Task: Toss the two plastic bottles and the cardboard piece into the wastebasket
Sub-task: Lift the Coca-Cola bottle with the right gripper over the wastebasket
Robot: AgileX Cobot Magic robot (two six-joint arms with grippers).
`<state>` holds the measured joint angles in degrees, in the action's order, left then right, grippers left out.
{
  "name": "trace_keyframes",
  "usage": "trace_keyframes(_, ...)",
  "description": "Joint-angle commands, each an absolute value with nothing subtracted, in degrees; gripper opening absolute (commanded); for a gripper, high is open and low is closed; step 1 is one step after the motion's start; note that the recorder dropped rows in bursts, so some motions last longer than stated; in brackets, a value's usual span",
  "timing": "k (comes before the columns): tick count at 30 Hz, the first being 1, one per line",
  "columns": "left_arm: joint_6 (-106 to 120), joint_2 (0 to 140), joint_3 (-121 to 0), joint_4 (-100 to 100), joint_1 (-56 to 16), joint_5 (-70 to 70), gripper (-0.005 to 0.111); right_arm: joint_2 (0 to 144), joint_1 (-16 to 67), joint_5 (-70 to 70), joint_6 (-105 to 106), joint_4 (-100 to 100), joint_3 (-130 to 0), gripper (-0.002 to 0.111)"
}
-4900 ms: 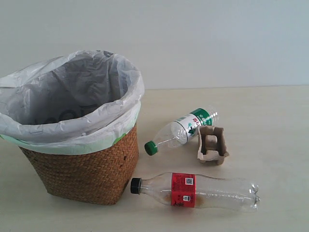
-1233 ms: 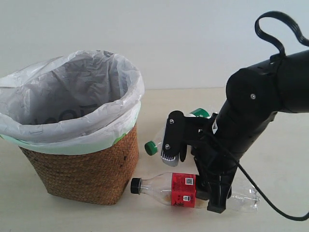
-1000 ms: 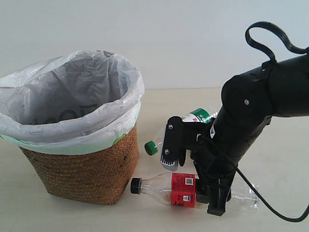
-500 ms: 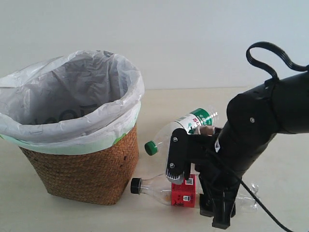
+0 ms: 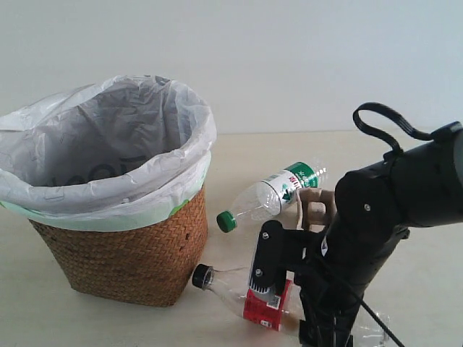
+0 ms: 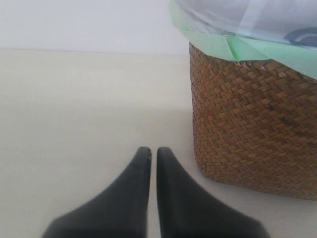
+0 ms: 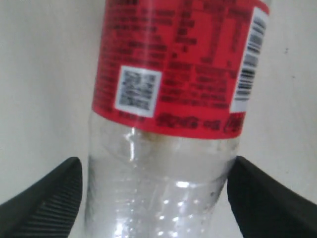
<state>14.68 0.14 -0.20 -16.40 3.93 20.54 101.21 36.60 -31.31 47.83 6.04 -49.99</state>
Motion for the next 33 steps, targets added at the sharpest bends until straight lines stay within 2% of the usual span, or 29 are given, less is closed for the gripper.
trace_keyframes(1,14.9,0.0,0.0,-16.2,4.1,20.6,0.004,101.8,36.6,-30.9,48.0,8.0,-49.8,0.071)
trace_keyframes(5,14.9,0.0,0.0,-16.2,4.1,20.6,0.004,101.8,36.6,-30.3,48.0,8.2,-49.8,0.07)
trace_keyframes(11,14.9,0.0,0.0,-16.2,4.1,20.6,0.004,101.8,36.6,-30.9,48.0,8.4,-49.8,0.047)
trace_keyframes(25,14.9,0.0,0.0,-16.2,4.1,20.6,0.004,105.3,36.6,-32.0,46.3,10.7,-49.8,0.044)
trace_keyframes(27,14.9,0.0,0.0,-16.2,4.1,20.6,0.004,105.2,36.6,-32.4,46.3,10.7,-49.8,0.038)
trace_keyframes(30,14.9,0.0,0.0,-16.2,4.1,20.6,0.004,105.1,36.6,-34.1,45.5,10.6,-50.5,0.015)
trace_keyframes(31,14.9,0.0,0.0,-16.2,4.1,20.6,0.004,105.1,36.6,-34.6,45.0,10.6,-50.7,0.003)
trace_keyframes(33,14.9,0.0,0.0,-16.2,4.1,20.6,0.004,105.1,36.6,-35.2,44.0,10.6,-51.2,0.0)
